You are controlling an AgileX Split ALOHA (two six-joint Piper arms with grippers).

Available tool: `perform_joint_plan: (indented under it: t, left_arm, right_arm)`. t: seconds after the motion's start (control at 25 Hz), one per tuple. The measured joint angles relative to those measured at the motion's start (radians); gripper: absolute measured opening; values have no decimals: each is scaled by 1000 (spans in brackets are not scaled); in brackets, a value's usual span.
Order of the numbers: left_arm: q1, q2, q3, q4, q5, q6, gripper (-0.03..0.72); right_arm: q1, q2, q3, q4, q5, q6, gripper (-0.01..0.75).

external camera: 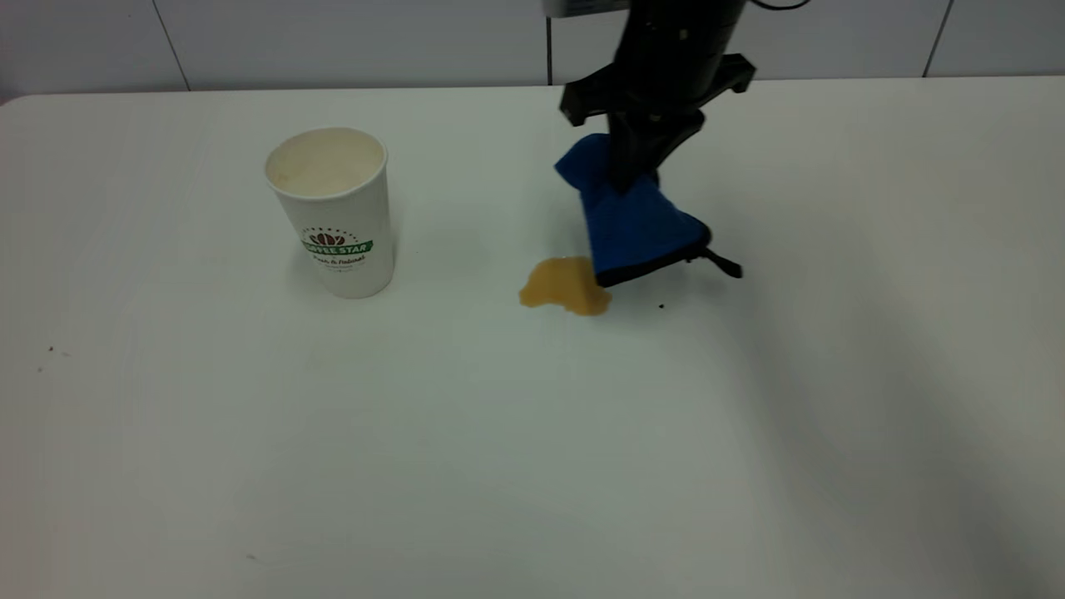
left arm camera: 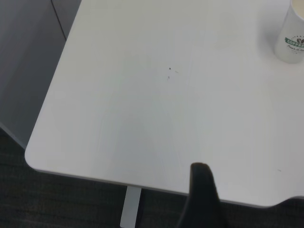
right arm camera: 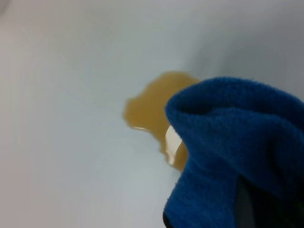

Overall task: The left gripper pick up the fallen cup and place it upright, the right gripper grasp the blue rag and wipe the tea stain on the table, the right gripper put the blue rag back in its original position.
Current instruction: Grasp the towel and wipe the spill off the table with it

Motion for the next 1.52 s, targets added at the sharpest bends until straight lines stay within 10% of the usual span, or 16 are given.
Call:
perform_joint_plan:
  t: [0.4,1.12,1.52]
  left_arm:
    - [0,0,0,0,0,0,577]
    - [0,0,0,0,0,-2,577]
    - [0,0,0,0,0,-2,577]
  right_arm:
    - [142,92,-1,-39,-173,11,55]
    - [70,185,-5,-553,-263,429,57]
    - [53,185,-8,-363,-216,326,60]
